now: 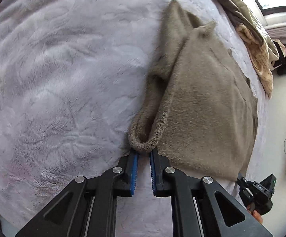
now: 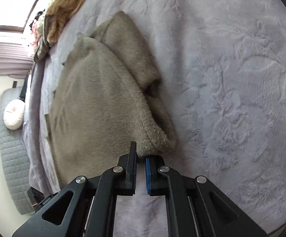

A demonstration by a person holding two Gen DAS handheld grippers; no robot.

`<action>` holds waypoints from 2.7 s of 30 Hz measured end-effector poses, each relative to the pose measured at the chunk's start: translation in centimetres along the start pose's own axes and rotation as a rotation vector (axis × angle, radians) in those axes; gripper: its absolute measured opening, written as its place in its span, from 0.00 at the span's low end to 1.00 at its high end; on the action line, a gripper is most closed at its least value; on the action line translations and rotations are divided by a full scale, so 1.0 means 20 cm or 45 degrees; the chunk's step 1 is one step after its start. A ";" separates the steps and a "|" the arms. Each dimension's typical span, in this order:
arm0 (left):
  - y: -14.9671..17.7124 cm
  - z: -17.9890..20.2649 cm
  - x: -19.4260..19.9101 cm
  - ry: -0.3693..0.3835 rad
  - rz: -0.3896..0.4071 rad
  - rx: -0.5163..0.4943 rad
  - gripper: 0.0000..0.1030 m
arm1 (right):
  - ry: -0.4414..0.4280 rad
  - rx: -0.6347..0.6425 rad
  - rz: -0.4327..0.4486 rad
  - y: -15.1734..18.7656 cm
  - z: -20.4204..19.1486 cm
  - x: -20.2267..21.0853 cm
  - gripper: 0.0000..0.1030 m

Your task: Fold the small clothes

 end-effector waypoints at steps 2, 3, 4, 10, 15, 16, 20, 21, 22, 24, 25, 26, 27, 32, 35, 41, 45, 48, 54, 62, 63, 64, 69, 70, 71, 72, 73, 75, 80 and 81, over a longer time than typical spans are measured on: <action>0.01 -0.03 0.03 0.015 0.017 0.023 0.13 | -0.002 -0.012 0.004 0.01 0.01 -0.01 0.07; 0.01 -0.03 0.06 -0.009 0.027 -0.006 0.13 | 0.006 -0.005 0.009 0.01 -0.01 0.01 0.08; 0.02 -0.03 0.07 -0.037 0.032 -0.040 0.13 | 0.018 0.012 0.006 0.02 -0.03 0.02 0.08; 0.03 -0.05 0.19 -0.139 0.070 -0.142 0.13 | -0.044 0.091 -0.084 0.15 -0.19 0.06 0.12; 0.03 -0.10 0.24 -0.218 0.083 -0.129 0.13 | -0.236 0.178 -0.273 0.40 -0.54 -0.11 0.48; 0.03 -0.11 0.25 -0.246 0.077 -0.134 0.23 | -0.268 0.192 -0.310 0.46 -0.61 -0.15 0.49; 0.05 -0.14 0.33 -0.343 0.172 -0.169 0.84 | -0.312 0.322 -0.439 0.67 -0.94 -0.37 0.49; 0.05 -0.15 0.35 -0.351 0.181 -0.183 0.84 | -0.303 0.374 -0.446 0.70 -1.02 -0.40 0.49; 0.05 -0.16 0.36 -0.358 0.188 -0.186 0.84 | -0.287 0.448 -0.448 0.74 -1.11 -0.44 0.49; 0.06 -0.21 0.39 -0.377 0.208 -0.181 0.84 | -0.249 0.571 -0.435 0.80 -1.27 -0.49 0.49; 0.06 -0.23 0.40 -0.393 0.215 -0.179 0.84 | -0.221 0.630 -0.421 0.82 -1.34 -0.52 0.49; 0.06 -0.25 0.41 -0.414 0.223 -0.177 0.84 | -0.194 0.682 -0.402 0.85 -1.40 -0.54 0.49; 0.06 -0.27 0.42 -0.431 0.225 -0.173 0.84 | -0.164 0.741 -0.378 0.87 -1.47 -0.56 0.49; 0.04 -0.43 0.41 -0.453 0.138 -0.126 0.84 | 0.110 1.023 -0.255 0.96 -1.68 -0.74 0.29; 0.04 -0.49 0.44 -0.428 0.132 -0.101 0.84 | 0.118 1.028 -0.281 0.97 -1.68 -0.77 0.05; 0.05 -0.55 0.50 -0.363 0.200 -0.065 0.84 | 0.048 0.996 -0.426 1.00 -1.55 -0.80 0.05; 0.06 -0.58 0.52 -0.340 0.218 -0.017 0.84 | -0.205 0.649 -0.443 0.91 -1.41 -0.66 0.20; 0.05 -0.61 0.52 -0.333 0.213 -0.006 0.84 | -0.304 0.405 -0.462 0.89 -1.24 -0.61 0.69; 0.04 -0.57 0.52 -0.336 0.197 -0.017 0.84 | -0.402 -0.085 -0.437 0.85 -1.00 -0.73 0.24; 0.00 -0.43 0.46 -0.328 0.160 -0.103 0.84 | -0.207 0.141 -0.512 0.90 -1.10 -0.86 0.07; 0.00 -0.40 0.45 -0.310 0.151 -0.113 0.84 | -0.225 0.100 -0.528 0.89 -1.09 -0.85 0.07; -0.01 -0.36 0.45 -0.284 0.150 -0.135 0.84 | -0.243 0.093 -0.542 0.88 -1.09 -0.83 0.08; -0.03 -0.11 0.37 -0.209 0.115 -0.271 0.84 | -0.193 0.327 -0.506 0.85 -1.11 -0.62 0.09; -0.05 -0.06 0.35 -0.191 0.106 -0.290 0.84 | -0.169 0.359 -0.474 0.82 -1.09 -0.58 0.09; -0.06 -0.01 0.34 -0.170 0.100 -0.309 0.84 | -0.150 0.376 -0.440 0.79 -1.07 -0.53 0.09; -0.07 0.05 0.31 -0.148 0.094 -0.331 0.84 | -0.137 0.380 -0.403 0.75 -1.04 -0.47 0.09; -0.08 0.12 0.29 -0.124 0.088 -0.357 0.84 | -0.122 0.375 -0.363 0.70 -1.01 -0.42 0.09; -0.09 0.22 0.22 -0.091 0.065 -0.398 0.84 | -0.093 0.355 -0.273 0.58 -0.94 -0.32 0.09; -0.10 0.27 0.04 -0.103 -0.021 -0.430 0.84 | 0.074 0.336 -0.027 0.26 -0.73 -0.15 0.09; -0.10 0.25 0.00 -0.135 -0.038 -0.427 0.84 | 0.118 0.326 0.000 0.20 -0.68 -0.15 0.09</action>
Point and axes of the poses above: each gripper's, at about its wrist camera, not at the fingertips, and x roughly against the way its jaws point, z to its right, y to its underside, the point moved 1 cm from there along -x, roughly the way its jaws point, and after that the axes turned 6 degrees about z, right-handed, at the moved point
